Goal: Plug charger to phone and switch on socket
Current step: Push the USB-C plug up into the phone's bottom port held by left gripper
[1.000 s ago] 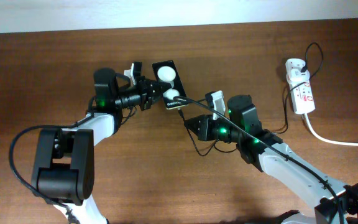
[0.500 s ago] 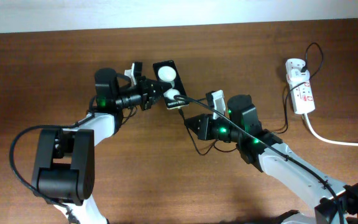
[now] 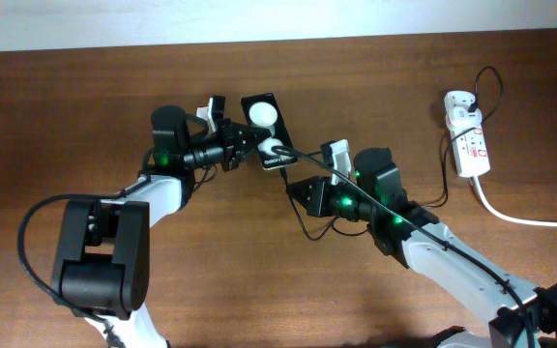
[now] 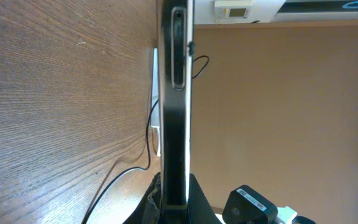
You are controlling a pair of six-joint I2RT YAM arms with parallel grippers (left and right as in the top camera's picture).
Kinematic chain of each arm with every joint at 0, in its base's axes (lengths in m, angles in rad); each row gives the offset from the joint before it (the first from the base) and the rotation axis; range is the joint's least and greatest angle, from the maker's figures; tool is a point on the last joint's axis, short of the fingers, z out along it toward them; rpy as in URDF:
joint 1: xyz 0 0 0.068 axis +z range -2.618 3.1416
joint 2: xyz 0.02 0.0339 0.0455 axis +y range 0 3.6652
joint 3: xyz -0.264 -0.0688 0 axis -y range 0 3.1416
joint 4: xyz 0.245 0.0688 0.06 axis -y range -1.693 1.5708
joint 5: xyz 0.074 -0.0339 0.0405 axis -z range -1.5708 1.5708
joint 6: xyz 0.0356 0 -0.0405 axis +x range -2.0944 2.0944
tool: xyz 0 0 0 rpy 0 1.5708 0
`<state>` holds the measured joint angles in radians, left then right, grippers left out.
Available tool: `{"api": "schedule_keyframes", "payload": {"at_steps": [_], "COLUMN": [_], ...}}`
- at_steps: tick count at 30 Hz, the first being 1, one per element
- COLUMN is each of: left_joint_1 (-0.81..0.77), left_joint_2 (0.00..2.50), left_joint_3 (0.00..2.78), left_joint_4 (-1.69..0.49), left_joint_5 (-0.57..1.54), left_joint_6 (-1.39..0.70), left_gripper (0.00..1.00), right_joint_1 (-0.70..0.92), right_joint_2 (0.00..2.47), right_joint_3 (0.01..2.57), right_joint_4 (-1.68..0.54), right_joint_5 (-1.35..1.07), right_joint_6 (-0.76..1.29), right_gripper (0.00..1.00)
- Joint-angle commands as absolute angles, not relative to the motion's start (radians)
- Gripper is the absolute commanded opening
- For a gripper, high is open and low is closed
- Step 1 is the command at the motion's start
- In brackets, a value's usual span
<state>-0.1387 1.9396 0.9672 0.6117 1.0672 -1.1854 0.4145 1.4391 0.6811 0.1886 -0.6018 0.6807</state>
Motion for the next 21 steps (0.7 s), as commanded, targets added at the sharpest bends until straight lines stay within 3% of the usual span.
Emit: {"api": "schedule_keyframes", "payload": {"at_steps": [1,21], "left_joint_1": [-0.168,-0.169], "left_joint_2": [1.937,1.937], "left_joint_3": [0.984,0.983], "left_joint_4": [0.617,0.582], "left_joint_5": [1.154,1.262], "left_joint_6": [-1.15,-1.029], "left_gripper": [0.0,0.0], "right_joint_1": [0.419,0.39], "right_joint_2": [1.456,1.466], "right_joint_3": [0.685,0.685], "right_joint_4": [0.228,0.213], "right_joint_5": [-0.538,-0.509], "right_joint_6": [0.694,0.64], "right_gripper": [0.04,0.04]}}
